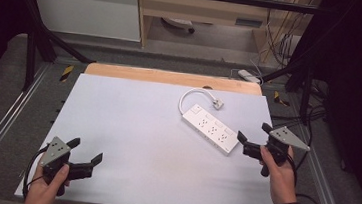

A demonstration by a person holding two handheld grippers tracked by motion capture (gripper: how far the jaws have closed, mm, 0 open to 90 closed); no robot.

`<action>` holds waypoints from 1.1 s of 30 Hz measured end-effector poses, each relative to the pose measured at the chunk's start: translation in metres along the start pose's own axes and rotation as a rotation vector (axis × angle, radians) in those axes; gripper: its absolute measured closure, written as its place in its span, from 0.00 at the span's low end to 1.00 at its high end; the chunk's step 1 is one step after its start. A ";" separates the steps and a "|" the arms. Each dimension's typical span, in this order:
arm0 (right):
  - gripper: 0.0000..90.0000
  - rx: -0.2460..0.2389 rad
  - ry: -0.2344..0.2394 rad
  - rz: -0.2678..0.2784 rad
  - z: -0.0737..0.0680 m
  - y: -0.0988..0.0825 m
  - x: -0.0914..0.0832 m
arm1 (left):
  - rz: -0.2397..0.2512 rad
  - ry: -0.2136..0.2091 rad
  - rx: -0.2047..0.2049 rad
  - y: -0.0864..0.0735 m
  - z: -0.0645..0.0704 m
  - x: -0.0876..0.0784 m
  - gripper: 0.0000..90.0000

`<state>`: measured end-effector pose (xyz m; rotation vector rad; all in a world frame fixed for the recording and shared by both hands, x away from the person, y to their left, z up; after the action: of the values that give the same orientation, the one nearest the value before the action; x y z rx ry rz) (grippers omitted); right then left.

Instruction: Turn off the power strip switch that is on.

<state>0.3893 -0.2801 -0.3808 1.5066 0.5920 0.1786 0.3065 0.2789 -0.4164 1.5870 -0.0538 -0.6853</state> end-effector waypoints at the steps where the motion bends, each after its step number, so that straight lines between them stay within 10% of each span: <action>1: 0.03 -0.005 -0.002 -0.001 0.001 -0.002 -0.002 | 0.000 0.000 0.000 0.000 0.000 0.000 0.06; 21: 0.03 -0.025 -0.022 -0.031 -0.005 -0.042 -0.018 | -0.002 0.000 -0.001 0.000 0.001 0.000 0.06; 33: 0.03 -0.022 0.091 -0.170 -0.025 -0.076 0.003 | -0.004 -0.011 0.001 -0.001 0.001 0.001 0.06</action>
<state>0.3616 -0.2629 -0.4534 1.4251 0.7850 0.1220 0.3066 0.2772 -0.4174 1.5848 -0.0586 -0.6971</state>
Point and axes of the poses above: each handheld gripper's, and its own axes: x roughly forward along the jaws, y roughly out of its top, z roughly to its right, the point moved 1 cm from there along x, roughly forward along the jaws, and after that the axes turned 2 degrees about y, right-handed, at the moved point
